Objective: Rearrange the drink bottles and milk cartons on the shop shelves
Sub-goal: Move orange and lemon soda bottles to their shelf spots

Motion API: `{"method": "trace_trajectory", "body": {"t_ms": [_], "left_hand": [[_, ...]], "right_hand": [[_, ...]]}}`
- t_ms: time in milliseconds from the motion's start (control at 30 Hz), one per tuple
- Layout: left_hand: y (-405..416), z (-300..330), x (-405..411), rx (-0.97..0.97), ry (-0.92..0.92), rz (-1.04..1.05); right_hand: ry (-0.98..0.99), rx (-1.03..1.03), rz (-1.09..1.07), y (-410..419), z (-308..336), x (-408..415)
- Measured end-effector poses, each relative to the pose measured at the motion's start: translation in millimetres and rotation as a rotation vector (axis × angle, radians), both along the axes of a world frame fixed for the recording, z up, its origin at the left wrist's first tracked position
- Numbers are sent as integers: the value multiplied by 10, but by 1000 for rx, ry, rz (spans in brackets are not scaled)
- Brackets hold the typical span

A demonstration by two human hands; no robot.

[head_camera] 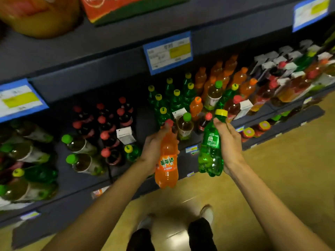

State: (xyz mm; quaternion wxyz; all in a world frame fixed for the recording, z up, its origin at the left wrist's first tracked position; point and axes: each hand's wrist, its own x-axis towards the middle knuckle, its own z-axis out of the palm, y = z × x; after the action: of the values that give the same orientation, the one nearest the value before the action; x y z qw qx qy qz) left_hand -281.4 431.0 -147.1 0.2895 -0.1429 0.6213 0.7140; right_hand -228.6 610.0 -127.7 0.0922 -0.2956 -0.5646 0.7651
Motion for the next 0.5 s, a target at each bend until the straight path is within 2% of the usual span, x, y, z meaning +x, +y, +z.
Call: {"method": "trace_trajectory", "body": {"t_ms": [300,500], "left_hand": [[505,-24,324,88,-113,218],[396,-18,380,93,-89,286]], "right_hand": [[-41,18,240,568,-39,-123],[-57,-100,315,481,-35,-162]]}}
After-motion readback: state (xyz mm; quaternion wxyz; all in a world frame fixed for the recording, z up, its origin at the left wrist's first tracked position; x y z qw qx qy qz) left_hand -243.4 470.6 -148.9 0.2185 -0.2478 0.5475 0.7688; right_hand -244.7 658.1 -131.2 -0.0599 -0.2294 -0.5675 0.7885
